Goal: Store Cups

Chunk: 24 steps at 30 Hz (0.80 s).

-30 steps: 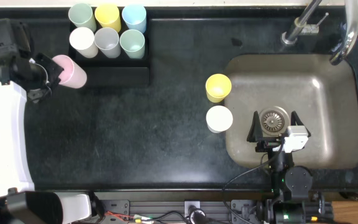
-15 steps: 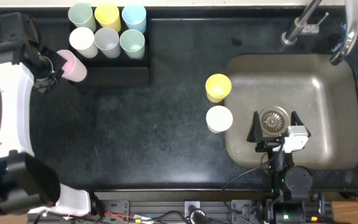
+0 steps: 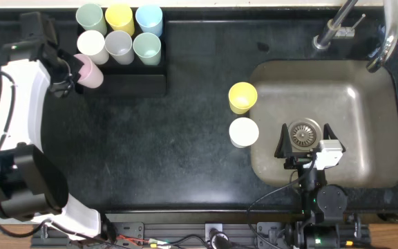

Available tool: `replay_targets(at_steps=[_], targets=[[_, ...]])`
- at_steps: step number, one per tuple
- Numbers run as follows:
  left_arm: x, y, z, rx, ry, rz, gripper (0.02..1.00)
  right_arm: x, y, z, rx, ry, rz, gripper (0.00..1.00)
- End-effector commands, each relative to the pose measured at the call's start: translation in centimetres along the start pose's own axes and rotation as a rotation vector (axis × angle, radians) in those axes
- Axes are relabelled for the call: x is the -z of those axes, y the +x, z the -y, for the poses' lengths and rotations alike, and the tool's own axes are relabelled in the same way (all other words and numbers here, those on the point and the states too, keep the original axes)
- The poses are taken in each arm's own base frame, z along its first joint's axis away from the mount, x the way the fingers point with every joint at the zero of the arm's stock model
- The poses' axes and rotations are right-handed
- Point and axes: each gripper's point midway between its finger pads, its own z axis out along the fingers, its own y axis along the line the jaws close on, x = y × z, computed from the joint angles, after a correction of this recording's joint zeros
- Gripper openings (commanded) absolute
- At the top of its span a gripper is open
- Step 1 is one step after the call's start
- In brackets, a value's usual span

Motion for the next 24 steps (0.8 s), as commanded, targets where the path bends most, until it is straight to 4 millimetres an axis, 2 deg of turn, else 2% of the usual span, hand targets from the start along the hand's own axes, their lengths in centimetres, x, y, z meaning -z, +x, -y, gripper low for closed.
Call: replay_targets(at_steps=[1, 17, 24], targets=[[-1.1, 0.2, -0.1, 0.017, -0.037, 0.009, 0.038, 0.0, 0.4, 0.1, 0.003, -0.001, -0.002, 0.998], [-2.6, -0.4, -0.6, 0.036, -0.083, 0.038, 0.036, 0.0, 0.4, 0.1, 0.003, -0.001, -0.002, 0.998], [-4.0, 0.0, -0.7, 0.028, -0.107, 0.016, 0.036, 0.0, 0.4, 0.1, 0.003, -0.001, -0.002, 0.998]])
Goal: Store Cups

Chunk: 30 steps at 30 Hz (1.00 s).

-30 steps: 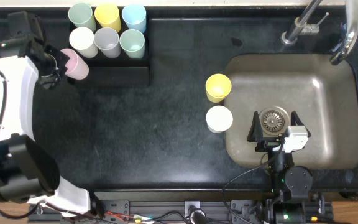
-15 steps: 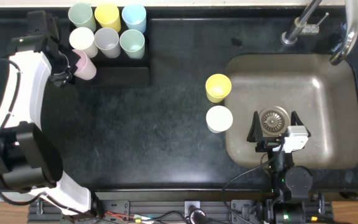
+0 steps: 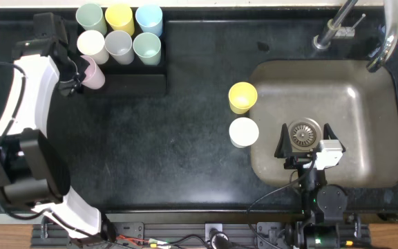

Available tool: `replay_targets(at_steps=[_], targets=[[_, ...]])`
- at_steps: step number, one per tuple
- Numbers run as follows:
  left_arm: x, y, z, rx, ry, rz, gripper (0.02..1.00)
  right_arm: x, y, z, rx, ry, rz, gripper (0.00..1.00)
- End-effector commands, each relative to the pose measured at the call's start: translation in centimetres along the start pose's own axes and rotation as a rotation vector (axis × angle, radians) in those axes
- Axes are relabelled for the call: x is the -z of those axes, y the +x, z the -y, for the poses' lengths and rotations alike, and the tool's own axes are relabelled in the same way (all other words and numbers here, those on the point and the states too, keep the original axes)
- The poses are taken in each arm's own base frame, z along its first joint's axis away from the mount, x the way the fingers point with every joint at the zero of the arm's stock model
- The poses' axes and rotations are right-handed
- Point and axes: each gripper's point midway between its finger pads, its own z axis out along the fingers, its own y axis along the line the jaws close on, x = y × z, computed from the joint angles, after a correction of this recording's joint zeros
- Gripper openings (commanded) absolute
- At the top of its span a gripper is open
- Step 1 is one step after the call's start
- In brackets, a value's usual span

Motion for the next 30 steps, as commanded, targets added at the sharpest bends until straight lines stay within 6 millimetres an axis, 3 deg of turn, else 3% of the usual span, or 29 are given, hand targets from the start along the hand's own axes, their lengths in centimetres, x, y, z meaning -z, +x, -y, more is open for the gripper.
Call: replay_targets(at_steps=[1, 7, 8, 10, 12, 20, 22, 24, 30], targets=[[-1.3, 0.2, -0.3, 0.002, -0.037, 0.001, 0.036, 0.0, 0.4, 0.1, 0.003, 0.000, -0.002, 0.998], [-1.6, 0.3, 0.0, -0.003, -0.035, 0.001, 0.038, 0.0, 0.4, 0.1, 0.003, 0.000, -0.002, 0.998], [-1.6, 0.3, 0.0, -0.003, -0.036, 0.001, 0.137, 0.0, 0.4, 0.1, 0.003, 0.000, -0.002, 0.998], [-1.6, 0.3, 0.0, -0.003, -0.036, 0.001, 0.489, 0.0, 0.4, 0.1, 0.003, 0.000, -0.002, 0.998], [-1.6, 0.3, 0.0, -0.003, -0.035, 0.000, 0.678, 0.0, 0.4, 0.1, 0.003, 0.000, -0.002, 0.998], [1.0, -0.4, 0.4, 0.000, 0.009, 0.037, 0.820, 0.0, 0.4, 0.1, 0.003, 0.000, -0.002, 0.998], [2.2, -0.7, 0.5, 0.000, 0.031, 0.054, 0.875, 0.0, 0.4, 0.1, 0.003, 0.000, -0.002, 0.998], [3.4, -0.8, 0.4, 0.003, 0.048, 0.067, 1.000, 0.0, 0.4, 0.1, 0.003, 0.000, -0.002, 0.996], [7.9, -1.2, 0.3, -0.023, 0.120, 0.122, 1.000, 0.0, 0.4, 0.1, 0.003, 0.000, -0.002, 0.998]])
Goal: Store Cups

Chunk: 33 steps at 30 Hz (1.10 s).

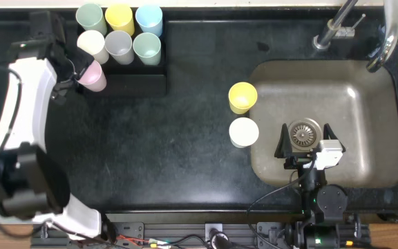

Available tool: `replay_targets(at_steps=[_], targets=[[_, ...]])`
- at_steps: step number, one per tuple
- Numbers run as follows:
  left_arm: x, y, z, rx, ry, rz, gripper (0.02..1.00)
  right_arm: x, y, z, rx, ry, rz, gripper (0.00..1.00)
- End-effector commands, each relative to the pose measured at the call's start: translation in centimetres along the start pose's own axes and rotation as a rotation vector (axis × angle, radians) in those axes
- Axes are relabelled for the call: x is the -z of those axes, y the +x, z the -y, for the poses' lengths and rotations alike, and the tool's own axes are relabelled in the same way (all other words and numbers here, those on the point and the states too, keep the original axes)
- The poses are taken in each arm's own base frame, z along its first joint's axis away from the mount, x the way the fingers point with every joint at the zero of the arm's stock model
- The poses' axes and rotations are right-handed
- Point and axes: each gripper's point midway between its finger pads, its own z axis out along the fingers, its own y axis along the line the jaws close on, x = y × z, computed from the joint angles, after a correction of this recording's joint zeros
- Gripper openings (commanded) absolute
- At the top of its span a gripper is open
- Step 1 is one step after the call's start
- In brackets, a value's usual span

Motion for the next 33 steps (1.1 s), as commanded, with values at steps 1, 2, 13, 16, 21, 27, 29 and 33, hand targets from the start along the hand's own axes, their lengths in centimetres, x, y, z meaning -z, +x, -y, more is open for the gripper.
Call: replay_targets(at_steps=[1, 2, 13, 16, 21, 27, 29, 33], targets=[[4.8, -0.9, 0.5, -0.034, 0.084, 0.080, 0.998, 0.0, 0.4, 0.1, 0.003, -0.001, -0.002, 0.996], [5.5, -0.9, 0.6, -0.043, 0.099, 0.089, 1.000, 0.0, 0.4, 0.1, 0.003, -0.001, -0.002, 0.998], [9.4, 4.3, 7.1, -0.452, 0.294, 0.127, 1.000, 0.0, 0.4, 0.1, 0.003, -0.001, -0.002, 0.998], [10.7, 9.1, 10.7, -0.610, 0.340, 0.171, 1.000, 0.0, 0.4, 0.1, 0.003, -0.001, -0.002, 0.996], [10.8, 19.6, 14.9, -0.834, 0.414, 0.135, 1.000, 0.0, 0.4, 0.1, 0.003, -0.001, -0.002, 0.996], [8.4, 30.3, 16.8, -0.953, 0.459, 0.022, 0.998, 0.0, 0.4, 0.1, 0.003, -0.001, -0.002, 0.998], [7.5, 32.5, 16.6, -0.977, 0.458, -0.032, 1.000, 0.0, 0.4, 0.1, 0.003, -0.001, -0.002, 0.998], [6.8, 34.6, 16.6, -1.012, 0.473, -0.077, 1.000, 0.0, 0.4, 0.1, 0.003, -0.001, -0.002, 0.998]])
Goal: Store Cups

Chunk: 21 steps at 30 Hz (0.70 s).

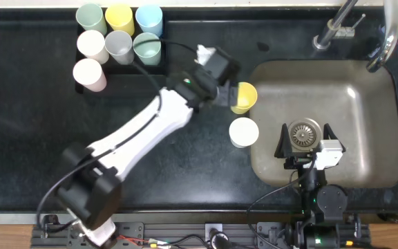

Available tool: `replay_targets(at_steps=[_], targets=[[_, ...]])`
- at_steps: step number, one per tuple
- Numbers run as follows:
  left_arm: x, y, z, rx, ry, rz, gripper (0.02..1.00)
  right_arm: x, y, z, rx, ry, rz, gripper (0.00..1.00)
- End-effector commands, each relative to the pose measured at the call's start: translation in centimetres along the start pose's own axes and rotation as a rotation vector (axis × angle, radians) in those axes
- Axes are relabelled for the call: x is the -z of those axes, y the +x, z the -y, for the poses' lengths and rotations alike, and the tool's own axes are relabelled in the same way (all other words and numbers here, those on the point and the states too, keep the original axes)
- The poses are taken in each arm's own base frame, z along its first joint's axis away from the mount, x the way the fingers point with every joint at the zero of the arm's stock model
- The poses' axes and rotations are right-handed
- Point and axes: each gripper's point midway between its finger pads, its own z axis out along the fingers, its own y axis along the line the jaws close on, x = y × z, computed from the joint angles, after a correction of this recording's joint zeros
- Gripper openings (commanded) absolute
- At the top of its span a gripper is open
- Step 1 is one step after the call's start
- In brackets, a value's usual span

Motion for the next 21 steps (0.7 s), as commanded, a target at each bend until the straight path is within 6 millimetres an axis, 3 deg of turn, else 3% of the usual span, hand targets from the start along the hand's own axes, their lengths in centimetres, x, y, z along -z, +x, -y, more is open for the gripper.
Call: replay_targets(at_steps=[1, 10, 21], targets=[[-0.4, 0.6, 1.3, 0.008, 0.039, -0.022, 0.998, 0.0, 0.4, 0.1, 0.003, 0.000, -0.002, 0.998], [-0.5, 1.9, 1.6, -0.023, 0.029, -0.056, 1.000, 0.0, 0.4, 0.1, 0.003, 0.000, -0.002, 0.998], [-2.1, 2.5, 1.9, -0.029, 0.027, -0.073, 1.000, 0.0, 0.4, 0.1, 0.003, 0.000, -0.002, 0.998]])
